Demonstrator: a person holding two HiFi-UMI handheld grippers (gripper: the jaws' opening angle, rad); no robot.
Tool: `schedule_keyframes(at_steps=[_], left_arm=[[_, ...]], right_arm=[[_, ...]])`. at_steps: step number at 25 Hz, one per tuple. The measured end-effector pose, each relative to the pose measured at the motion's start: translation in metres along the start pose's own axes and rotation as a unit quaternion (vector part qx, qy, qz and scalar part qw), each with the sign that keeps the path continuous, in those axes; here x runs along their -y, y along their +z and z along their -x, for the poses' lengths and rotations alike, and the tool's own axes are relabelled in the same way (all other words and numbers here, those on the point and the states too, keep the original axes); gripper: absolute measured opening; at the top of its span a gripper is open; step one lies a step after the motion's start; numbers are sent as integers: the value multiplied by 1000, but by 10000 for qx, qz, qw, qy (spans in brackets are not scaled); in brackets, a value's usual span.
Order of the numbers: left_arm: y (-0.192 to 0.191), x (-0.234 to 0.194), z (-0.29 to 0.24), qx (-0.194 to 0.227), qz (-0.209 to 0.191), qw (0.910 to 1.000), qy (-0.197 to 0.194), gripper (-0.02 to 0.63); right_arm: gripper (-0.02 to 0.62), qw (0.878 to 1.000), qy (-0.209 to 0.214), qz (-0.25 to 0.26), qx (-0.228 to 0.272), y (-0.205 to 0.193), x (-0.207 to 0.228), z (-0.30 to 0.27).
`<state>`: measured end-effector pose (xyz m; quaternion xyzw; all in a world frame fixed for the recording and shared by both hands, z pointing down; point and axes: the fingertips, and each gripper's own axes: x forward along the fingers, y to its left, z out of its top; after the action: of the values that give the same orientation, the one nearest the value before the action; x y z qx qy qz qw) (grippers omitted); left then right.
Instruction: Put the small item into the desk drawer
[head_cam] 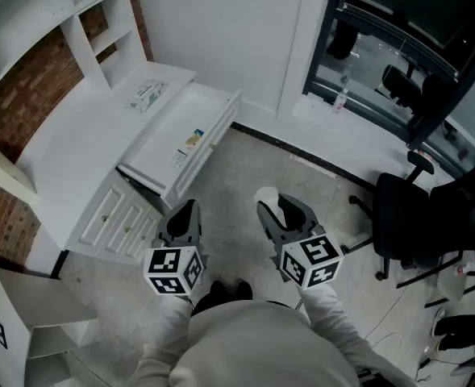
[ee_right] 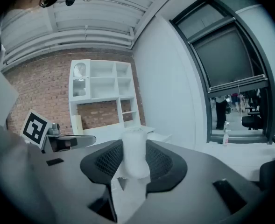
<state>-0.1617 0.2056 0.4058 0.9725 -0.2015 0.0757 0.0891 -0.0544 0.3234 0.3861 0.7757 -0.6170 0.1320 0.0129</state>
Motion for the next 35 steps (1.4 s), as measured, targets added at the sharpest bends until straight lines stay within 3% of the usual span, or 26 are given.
schedule_keyframes(at_steps=[22,35], left_arm=[[4,8,-12,-28,-170,9998,82,20],[26,-38,-86,24,-77,10000,54,20]], right_arm=[[181,9989,274,-340,158,5,13,-6],[181,9987,291,-372,203,32,40,-81]])
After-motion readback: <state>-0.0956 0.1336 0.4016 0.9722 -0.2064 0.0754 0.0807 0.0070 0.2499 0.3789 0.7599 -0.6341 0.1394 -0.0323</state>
